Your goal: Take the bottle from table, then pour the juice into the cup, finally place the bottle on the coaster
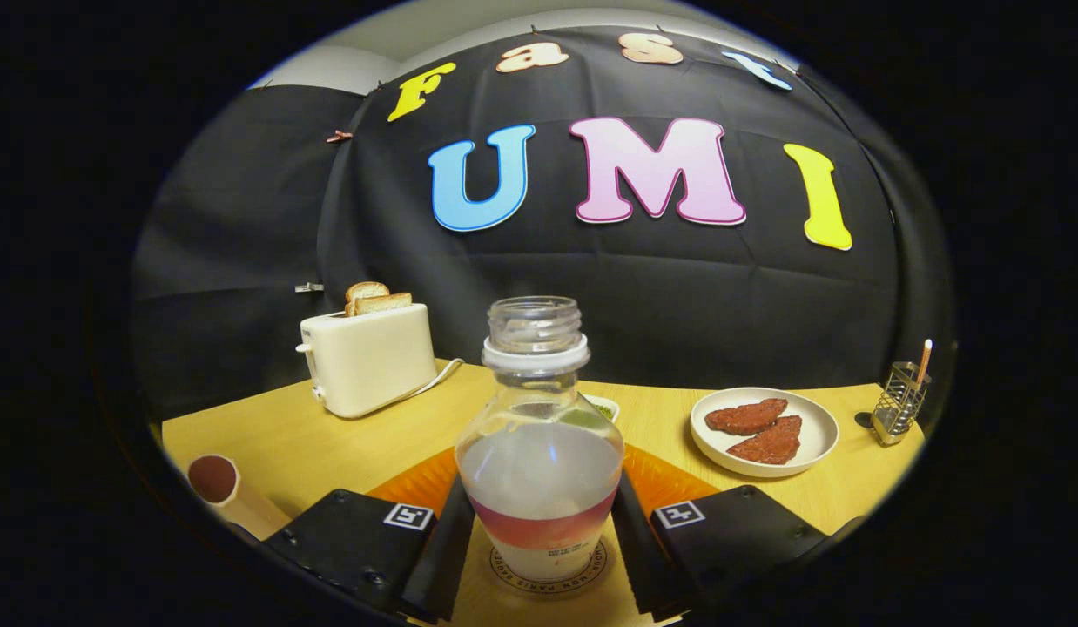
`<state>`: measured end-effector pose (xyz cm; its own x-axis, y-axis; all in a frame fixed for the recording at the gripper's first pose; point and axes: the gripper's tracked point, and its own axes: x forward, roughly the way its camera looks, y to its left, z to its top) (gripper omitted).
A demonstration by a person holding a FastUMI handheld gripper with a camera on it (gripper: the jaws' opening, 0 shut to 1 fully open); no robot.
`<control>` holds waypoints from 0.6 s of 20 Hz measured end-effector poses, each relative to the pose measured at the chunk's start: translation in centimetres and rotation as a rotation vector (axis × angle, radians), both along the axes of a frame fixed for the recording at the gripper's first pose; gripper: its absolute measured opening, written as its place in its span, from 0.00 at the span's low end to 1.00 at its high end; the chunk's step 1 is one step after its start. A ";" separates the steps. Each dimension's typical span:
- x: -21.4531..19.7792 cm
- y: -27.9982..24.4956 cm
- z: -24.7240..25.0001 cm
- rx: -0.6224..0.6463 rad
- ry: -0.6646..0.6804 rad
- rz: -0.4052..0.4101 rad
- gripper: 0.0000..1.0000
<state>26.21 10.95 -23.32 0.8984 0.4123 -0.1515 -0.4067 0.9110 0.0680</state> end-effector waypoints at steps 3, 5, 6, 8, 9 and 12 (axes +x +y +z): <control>-0.1 0.0 -0.1 -0.011 -0.004 -0.003 0.78; -0.2 -0.1 -0.1 -0.022 -0.009 -0.002 0.78; -0.2 0.0 -0.3 -0.023 -0.003 -0.004 0.78; -0.4 0.1 -0.5 -0.023 0.011 -0.005 0.79; -0.5 0.0 -0.4 -0.023 0.013 -0.006 0.82; -0.5 0.0 0.0 -0.035 0.006 -0.014 1.00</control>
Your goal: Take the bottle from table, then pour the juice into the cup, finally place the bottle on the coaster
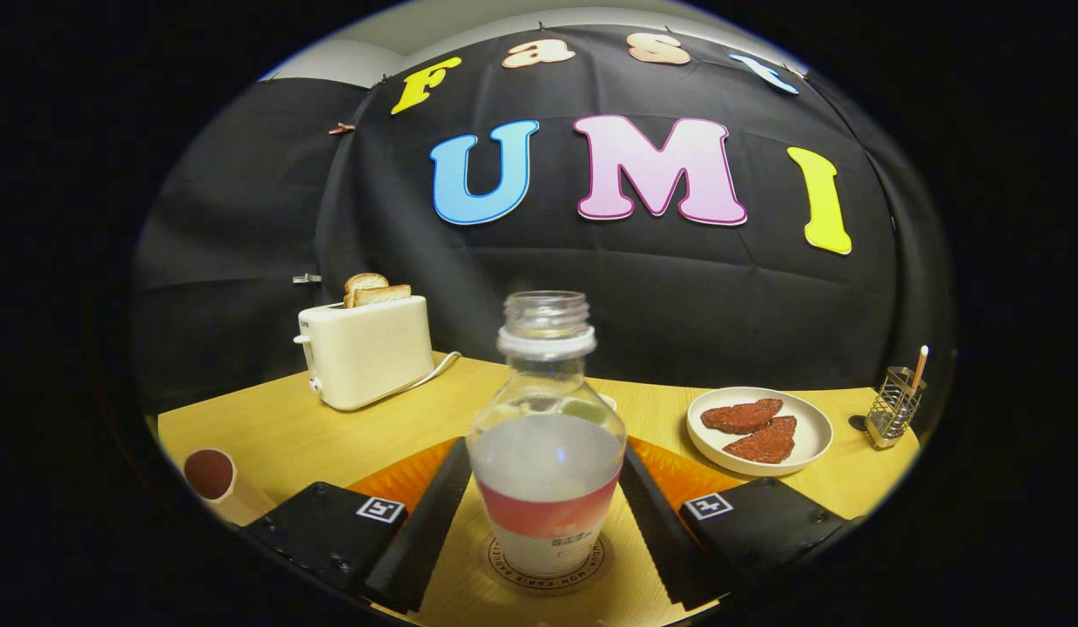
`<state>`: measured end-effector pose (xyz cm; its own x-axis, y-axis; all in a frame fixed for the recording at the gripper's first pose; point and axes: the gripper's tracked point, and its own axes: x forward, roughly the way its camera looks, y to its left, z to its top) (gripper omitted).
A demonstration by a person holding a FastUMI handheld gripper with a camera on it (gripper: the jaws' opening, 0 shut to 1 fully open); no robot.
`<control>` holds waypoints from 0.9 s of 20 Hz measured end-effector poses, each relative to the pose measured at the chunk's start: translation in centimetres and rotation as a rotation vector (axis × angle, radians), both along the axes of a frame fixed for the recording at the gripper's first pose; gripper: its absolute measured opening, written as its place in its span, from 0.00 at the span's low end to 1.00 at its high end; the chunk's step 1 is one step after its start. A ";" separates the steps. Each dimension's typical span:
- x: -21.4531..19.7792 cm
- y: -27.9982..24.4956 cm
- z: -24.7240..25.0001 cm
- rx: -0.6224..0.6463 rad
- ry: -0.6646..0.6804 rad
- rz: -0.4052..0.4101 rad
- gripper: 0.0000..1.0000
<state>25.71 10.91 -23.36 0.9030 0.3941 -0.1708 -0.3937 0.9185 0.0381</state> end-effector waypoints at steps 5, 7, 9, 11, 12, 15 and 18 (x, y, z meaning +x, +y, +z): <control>-0.9 -1.1 -0.2 -0.016 0.040 -0.022 1.00; -1.5 -1.2 0.4 -0.013 0.043 -0.015 1.00; -2.2 -1.3 1.2 -0.011 0.044 -0.013 1.00; -3.2 -1.3 2.2 0.000 0.052 -0.008 1.00; -3.8 -1.4 2.8 0.002 0.055 -0.007 1.00; -6.1 -1.5 5.1 0.008 0.056 0.019 1.00; -7.7 -3.4 9.0 -0.038 -0.003 0.007 0.98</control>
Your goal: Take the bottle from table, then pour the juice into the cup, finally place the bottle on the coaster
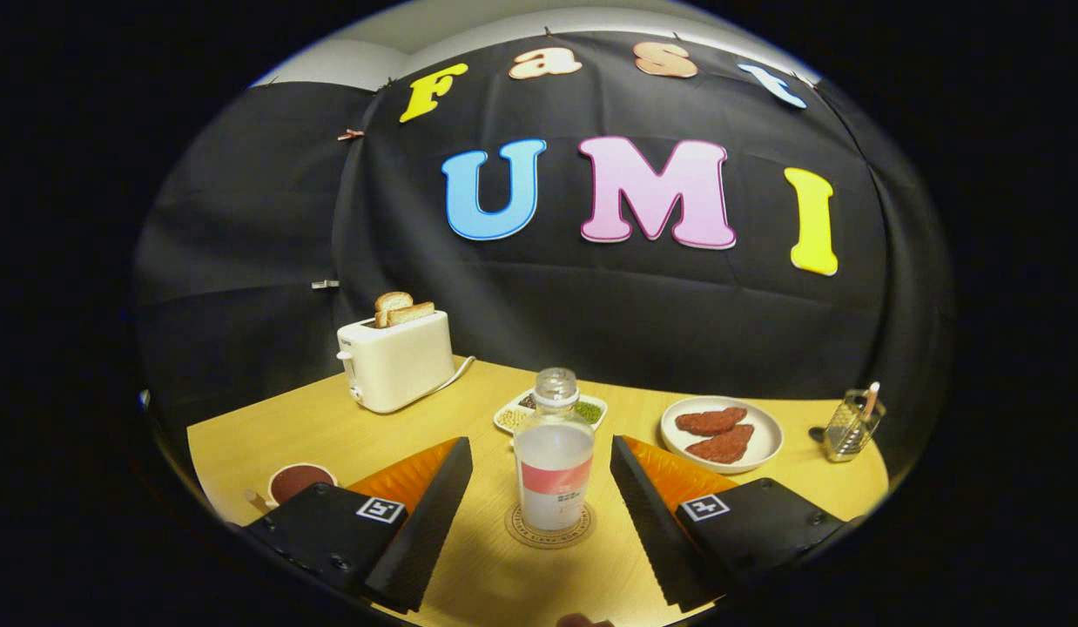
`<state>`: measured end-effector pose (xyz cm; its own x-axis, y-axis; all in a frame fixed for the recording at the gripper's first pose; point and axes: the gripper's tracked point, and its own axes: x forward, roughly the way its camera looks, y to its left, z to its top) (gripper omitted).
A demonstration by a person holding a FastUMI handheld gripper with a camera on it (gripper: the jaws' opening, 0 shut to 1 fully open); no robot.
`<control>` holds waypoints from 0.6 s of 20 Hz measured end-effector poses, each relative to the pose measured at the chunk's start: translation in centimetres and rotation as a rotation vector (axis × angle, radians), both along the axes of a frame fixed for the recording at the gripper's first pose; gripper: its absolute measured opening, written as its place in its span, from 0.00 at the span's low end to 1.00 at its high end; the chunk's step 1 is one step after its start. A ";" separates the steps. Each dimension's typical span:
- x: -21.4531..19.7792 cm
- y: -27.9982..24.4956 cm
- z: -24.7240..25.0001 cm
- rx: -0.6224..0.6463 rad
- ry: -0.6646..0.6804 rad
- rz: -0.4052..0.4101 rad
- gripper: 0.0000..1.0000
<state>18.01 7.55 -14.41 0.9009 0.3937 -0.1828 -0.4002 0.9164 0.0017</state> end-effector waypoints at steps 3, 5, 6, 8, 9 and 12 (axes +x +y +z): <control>-2.1 -1.7 4.6 0.007 -0.065 -0.022 0.98; -3.5 -3.4 8.0 -0.010 -0.123 -0.052 0.98; -4.1 -4.3 9.6 -0.019 -0.150 -0.073 0.98; -5.8 -5.9 12.3 -0.040 -0.189 -0.113 0.97; -6.5 -6.7 13.4 -0.049 -0.203 -0.136 0.97; -8.7 -10.1 16.3 -0.085 -0.236 -0.241 0.97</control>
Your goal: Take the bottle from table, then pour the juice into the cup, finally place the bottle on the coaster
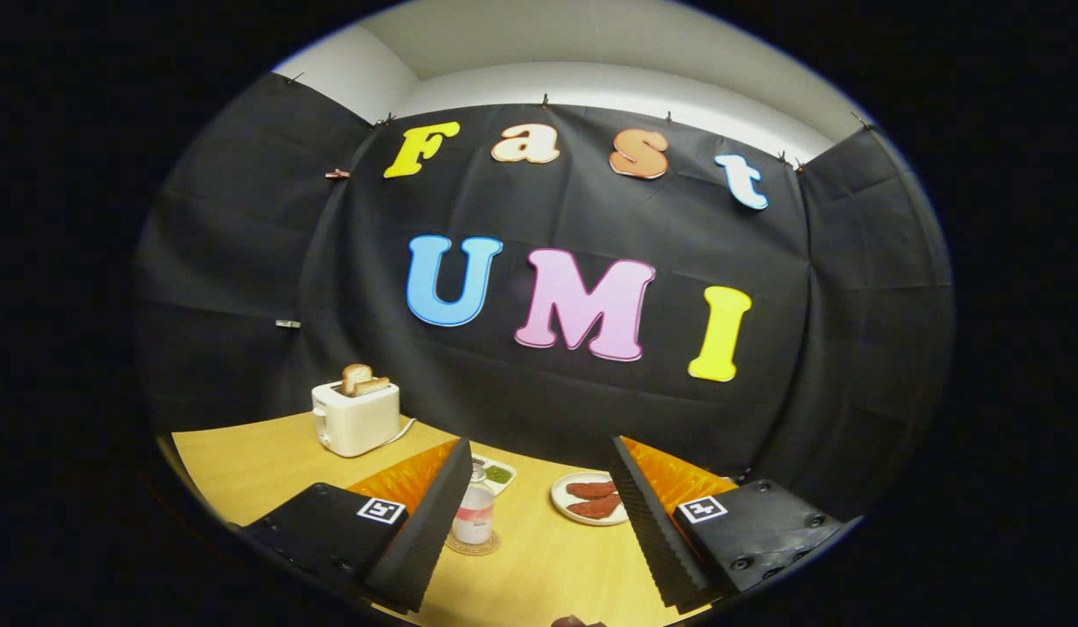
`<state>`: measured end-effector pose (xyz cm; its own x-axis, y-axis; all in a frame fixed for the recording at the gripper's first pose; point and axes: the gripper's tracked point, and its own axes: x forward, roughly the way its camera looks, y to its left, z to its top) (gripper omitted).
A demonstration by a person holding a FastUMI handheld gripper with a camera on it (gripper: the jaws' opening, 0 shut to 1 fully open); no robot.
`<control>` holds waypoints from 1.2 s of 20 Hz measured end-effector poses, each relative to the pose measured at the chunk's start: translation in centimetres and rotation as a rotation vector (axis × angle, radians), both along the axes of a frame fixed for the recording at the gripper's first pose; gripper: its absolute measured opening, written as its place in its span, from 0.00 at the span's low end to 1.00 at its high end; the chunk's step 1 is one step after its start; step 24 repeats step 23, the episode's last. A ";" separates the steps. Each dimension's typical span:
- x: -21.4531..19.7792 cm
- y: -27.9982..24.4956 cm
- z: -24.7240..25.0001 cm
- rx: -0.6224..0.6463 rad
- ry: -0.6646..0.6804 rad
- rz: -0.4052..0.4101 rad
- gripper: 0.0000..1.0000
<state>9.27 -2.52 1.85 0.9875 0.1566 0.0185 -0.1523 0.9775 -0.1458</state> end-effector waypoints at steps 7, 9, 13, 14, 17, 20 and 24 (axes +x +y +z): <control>-7.3 -6.2 2.8 0.066 0.009 -0.196 0.97; -9.6 -6.9 2.5 0.098 0.024 -0.233 0.97; -12.9 -8.3 1.1 0.115 0.058 -0.294 0.97; -13.6 -8.4 0.9 0.123 0.070 -0.300 0.97; -14.6 -8.6 1.7 0.103 0.055 -0.315 0.97; -14.4 -8.1 2.4 0.076 0.045 -0.303 0.97; -13.3 -7.8 3.0 0.091 0.032 -0.285 0.97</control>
